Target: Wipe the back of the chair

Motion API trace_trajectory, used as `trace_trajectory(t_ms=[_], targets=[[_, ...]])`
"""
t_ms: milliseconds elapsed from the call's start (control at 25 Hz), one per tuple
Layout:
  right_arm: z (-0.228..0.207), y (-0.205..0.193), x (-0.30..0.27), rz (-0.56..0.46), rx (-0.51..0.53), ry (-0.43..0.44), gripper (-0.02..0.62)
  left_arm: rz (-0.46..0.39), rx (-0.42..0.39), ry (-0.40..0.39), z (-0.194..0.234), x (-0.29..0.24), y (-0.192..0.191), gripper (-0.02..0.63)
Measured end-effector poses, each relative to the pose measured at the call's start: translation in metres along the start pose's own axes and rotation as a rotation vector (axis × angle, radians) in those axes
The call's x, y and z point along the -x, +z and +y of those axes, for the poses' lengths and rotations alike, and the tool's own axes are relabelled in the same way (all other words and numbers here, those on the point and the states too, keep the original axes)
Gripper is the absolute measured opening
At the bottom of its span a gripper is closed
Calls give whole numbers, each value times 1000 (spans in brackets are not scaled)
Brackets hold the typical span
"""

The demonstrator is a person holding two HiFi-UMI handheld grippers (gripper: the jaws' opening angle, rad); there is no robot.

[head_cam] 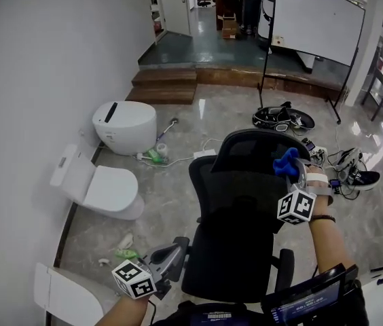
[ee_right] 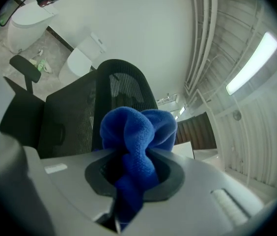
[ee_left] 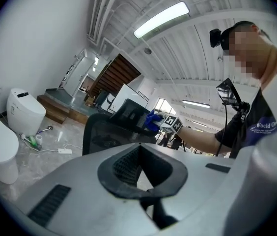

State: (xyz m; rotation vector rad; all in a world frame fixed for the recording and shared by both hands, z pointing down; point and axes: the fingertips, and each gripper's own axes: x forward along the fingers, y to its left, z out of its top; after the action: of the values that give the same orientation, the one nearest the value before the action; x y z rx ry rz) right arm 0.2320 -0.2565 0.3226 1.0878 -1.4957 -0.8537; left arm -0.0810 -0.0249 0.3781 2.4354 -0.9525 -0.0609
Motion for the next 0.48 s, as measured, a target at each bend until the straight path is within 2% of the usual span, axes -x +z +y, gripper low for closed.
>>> trace_trajectory(t_ms=[120, 200, 280, 480], targets=[[-6, -23, 18, 40, -16, -2, 66, 1, -4, -24, -7, -8, -1, 2], [-7, -17, 25, 23, -36, -10, 66, -2, -4, -28, -9, -8, -1, 2], [1, 16, 28, -64, -30, -9, 66, -6, 0, -24, -6, -3, 0, 2], [57, 145, 17, -308, 56, 31, 66, -18, 26, 30, 12, 31, -5, 2]])
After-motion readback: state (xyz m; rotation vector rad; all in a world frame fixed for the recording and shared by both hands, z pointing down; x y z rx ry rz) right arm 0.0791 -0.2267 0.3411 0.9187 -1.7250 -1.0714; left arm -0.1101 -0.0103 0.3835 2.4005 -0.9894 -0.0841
